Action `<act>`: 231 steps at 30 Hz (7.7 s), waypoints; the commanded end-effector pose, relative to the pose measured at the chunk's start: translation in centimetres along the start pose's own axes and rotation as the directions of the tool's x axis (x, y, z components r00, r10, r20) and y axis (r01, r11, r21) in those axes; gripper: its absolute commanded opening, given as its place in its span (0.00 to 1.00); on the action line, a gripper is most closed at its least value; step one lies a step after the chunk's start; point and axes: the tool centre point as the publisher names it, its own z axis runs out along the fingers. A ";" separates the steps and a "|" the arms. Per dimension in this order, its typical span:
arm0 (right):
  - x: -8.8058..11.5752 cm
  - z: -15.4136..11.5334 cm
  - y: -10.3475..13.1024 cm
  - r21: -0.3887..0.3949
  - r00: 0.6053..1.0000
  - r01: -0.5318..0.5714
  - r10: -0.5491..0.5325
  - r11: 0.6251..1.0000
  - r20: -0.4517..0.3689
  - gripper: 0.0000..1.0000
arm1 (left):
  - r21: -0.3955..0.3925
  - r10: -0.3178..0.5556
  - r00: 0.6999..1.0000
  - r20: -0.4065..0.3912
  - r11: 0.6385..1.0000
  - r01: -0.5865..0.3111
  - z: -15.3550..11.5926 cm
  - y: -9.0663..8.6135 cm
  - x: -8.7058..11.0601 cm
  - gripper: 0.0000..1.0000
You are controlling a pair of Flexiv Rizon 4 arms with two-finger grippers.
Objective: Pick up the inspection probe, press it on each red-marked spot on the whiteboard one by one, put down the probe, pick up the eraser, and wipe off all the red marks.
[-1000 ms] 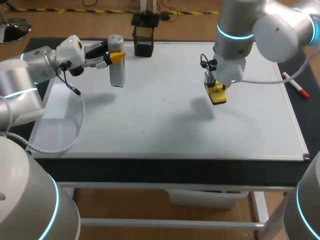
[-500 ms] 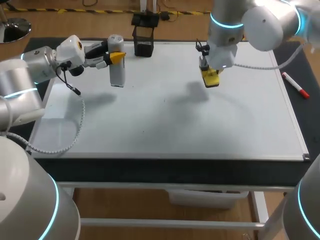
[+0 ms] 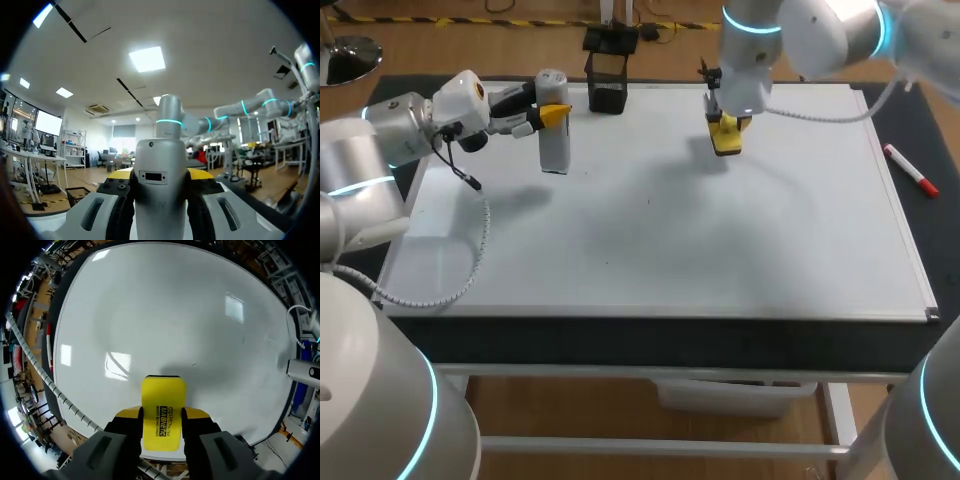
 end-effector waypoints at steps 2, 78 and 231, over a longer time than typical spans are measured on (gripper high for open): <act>-0.3 0.9 -2.7 -0.066 1.000 -0.012 0.011 0.998 -0.015 0.00 | 0.004 0.002 1.000 0.001 1.000 -0.002 0.0 0.0 0.0 0.00; 12.0 -9.9 -7.4 -0.288 0.339 -0.775 0.755 0.563 0.562 1.00 | 0.004 0.002 1.000 0.001 1.000 -0.002 0.0 0.0 0.0 0.00; 12.2 -10.5 -7.3 -0.277 0.344 -0.775 0.748 0.567 0.568 1.00 | 0.000 -0.028 0.868 -0.495 0.999 0.032 12.1 7.0 -23.4 0.03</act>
